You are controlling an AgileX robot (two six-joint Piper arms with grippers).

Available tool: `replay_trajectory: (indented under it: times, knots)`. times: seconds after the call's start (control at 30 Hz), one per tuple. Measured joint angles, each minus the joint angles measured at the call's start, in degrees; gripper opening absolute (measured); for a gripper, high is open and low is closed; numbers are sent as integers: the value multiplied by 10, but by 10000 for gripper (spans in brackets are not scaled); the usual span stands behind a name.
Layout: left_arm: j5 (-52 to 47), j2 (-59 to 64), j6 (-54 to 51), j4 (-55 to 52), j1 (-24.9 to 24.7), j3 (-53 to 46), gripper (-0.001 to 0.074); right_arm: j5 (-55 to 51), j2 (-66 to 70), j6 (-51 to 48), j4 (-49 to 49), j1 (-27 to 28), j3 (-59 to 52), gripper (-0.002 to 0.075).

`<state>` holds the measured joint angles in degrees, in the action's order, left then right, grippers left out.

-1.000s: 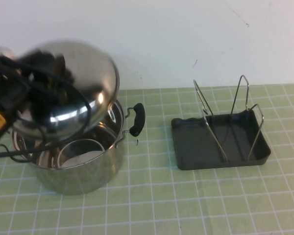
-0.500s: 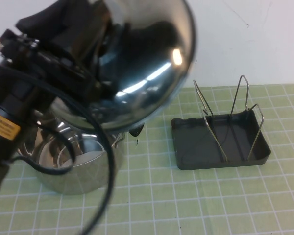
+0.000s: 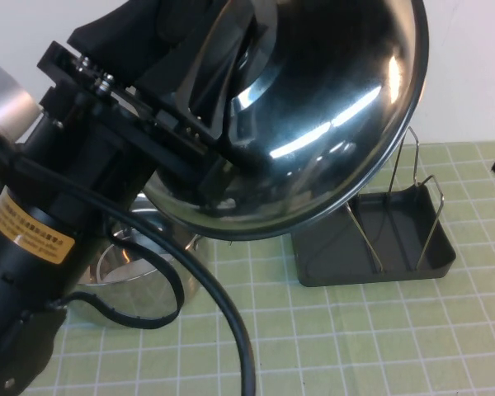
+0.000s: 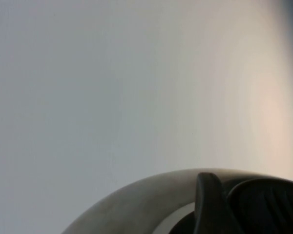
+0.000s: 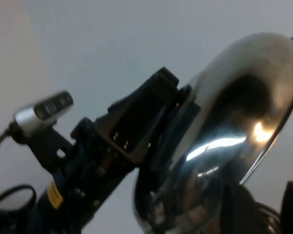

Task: Put pot lid on rack
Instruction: Hand over the pot lid

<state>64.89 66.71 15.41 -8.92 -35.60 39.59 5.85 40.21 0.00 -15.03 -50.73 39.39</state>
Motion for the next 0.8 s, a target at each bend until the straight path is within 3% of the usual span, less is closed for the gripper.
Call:
replay_trajectory:
  times: [0.17,0.23,0.3,0.43,0.6,0.8]
  knots:
    - [1,0,38,1,0,0,319,36,6,86,-5,0,0,496]
    - [1,0,55,-2,0,0,319,51,22,105,-5,0,1,575]
    - [1,0,64,-9,0,0,319,60,44,129,-3,0,2,607]
    - [1,0,67,-15,0,0,318,79,106,217,42,0,13,628]
    - [0,1,68,-16,0,0,318,205,167,338,154,-1,18,618]
    - [0,1,69,-41,0,0,318,271,211,377,186,-1,18,452]
